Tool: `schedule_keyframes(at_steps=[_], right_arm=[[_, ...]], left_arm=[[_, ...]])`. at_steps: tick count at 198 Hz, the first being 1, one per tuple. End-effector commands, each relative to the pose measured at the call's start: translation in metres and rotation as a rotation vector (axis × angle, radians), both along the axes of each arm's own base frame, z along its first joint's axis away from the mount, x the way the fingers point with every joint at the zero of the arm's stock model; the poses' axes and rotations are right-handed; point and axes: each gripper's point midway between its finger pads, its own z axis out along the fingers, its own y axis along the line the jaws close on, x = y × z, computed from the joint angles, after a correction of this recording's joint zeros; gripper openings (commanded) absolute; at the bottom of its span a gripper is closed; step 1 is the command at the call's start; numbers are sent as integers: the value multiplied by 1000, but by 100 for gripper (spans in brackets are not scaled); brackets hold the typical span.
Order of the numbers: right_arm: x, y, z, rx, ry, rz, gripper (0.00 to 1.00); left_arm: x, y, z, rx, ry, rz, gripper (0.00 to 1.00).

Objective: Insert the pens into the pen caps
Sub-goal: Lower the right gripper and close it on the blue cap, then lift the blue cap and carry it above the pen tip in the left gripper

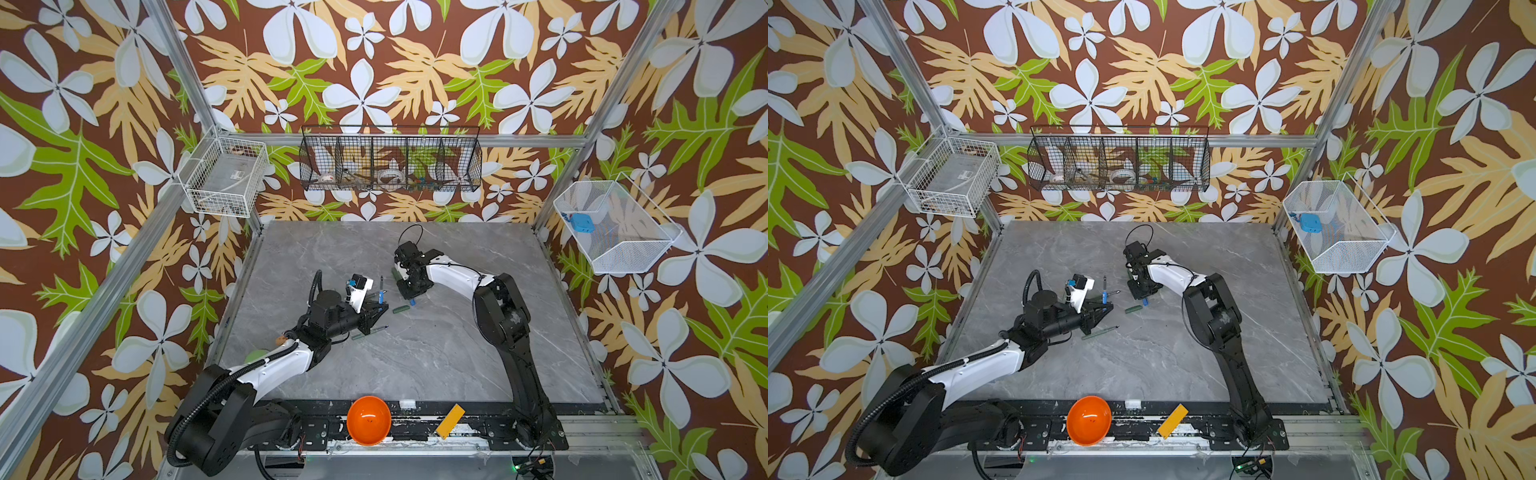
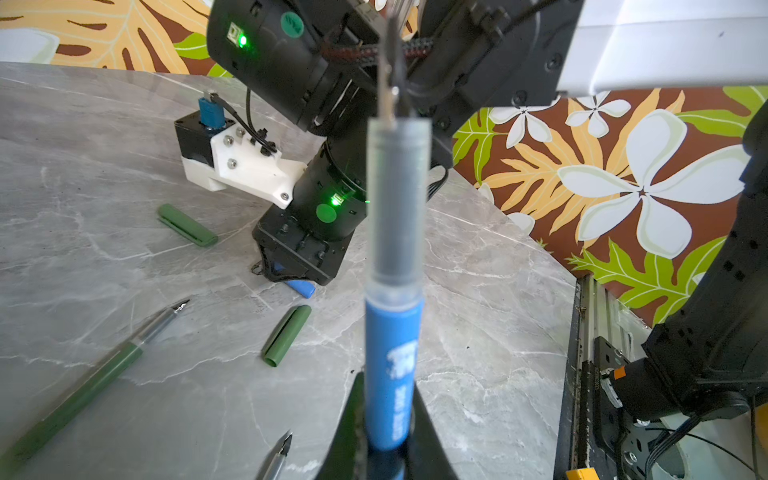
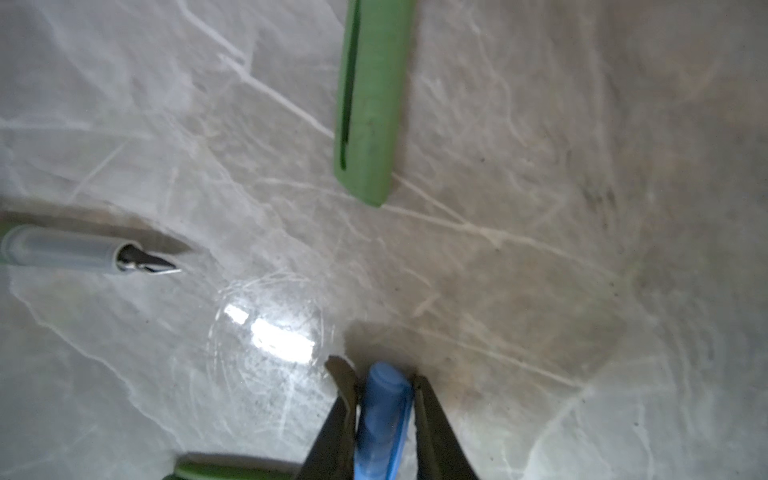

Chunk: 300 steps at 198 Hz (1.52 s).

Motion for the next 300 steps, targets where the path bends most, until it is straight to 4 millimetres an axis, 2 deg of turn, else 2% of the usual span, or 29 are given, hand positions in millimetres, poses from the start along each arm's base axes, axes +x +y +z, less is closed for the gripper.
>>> schedule_keyframes(at_steps=[1,53,103,156,173,195,219,255,300], right_arm=[[-18,-4,-15,-17,80,19,21],[-11,-6,20,57,-42,9,15],[-8,-8,60,228,-141,-19,13],[-16,8,141,626,-372,-5,12],[-26,10,162,744,-434,0,12],[-41,13,202,955,-528,4,13],[-53,9,230,1106,-602,-8,13],[-65,9,254,1249,-613,-5,13],[-70,8,268,1267,-622,6,13]], left_arm=[[2,0,7,-5,-40,4,0],[4,-1,0,58,-71,50,0],[4,-7,-9,64,-51,36,0],[0,-25,-18,50,-25,-20,0],[-2,-30,-17,18,-12,-45,0],[-9,-39,-13,-14,-10,-85,0],[-16,-47,-11,-18,-15,-116,0],[-19,-52,-8,-34,-12,-139,0],[-21,-55,-7,-37,-10,-156,0]])
